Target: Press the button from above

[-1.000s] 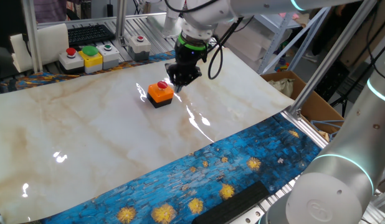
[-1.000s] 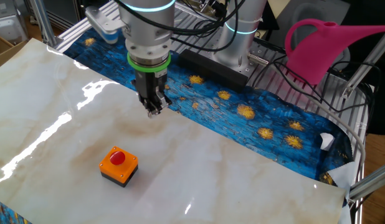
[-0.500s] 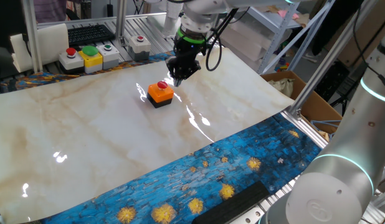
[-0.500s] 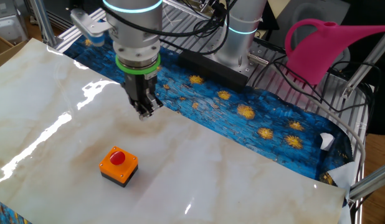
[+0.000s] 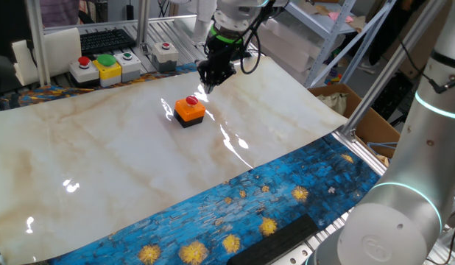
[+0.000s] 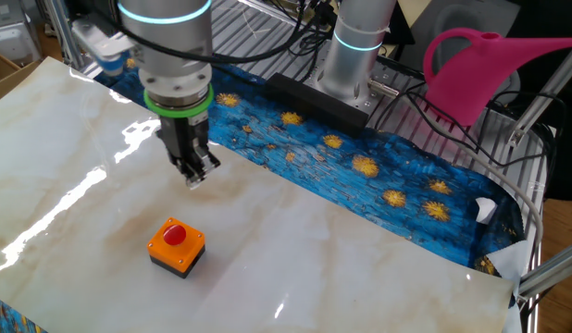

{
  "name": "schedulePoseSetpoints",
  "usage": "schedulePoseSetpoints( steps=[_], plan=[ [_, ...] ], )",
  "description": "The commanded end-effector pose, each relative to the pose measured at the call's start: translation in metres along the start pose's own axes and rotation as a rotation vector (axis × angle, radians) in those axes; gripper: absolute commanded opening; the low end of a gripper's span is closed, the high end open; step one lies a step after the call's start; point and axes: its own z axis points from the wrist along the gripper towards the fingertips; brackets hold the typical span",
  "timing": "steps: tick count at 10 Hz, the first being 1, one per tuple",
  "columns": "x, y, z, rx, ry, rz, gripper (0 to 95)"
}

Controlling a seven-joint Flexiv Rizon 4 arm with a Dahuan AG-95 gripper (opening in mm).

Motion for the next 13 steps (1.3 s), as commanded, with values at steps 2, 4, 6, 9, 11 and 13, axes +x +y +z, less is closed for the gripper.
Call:
schedulePoseSetpoints(
  steps=[2, 4, 6, 9, 11, 13],
  plan=[
    [-0.015, 0.001, -0.001, -0.015, -0.001, 0.045, 0.0],
    [-0.024, 0.009, -0.003, -0.025, 0.004, 0.093, 0.0],
    [-0.028, 0.017, -0.005, -0.018, 0.003, 0.092, 0.0],
    [-0.036, 0.025, -0.010, 0.011, 0.004, -0.001, 0.0],
    [-0.043, 0.023, -0.010, 0.056, 0.001, -0.068, 0.0],
    [-0.054, 0.021, -0.006, 0.055, 0.002, -0.119, 0.0]
  ],
)
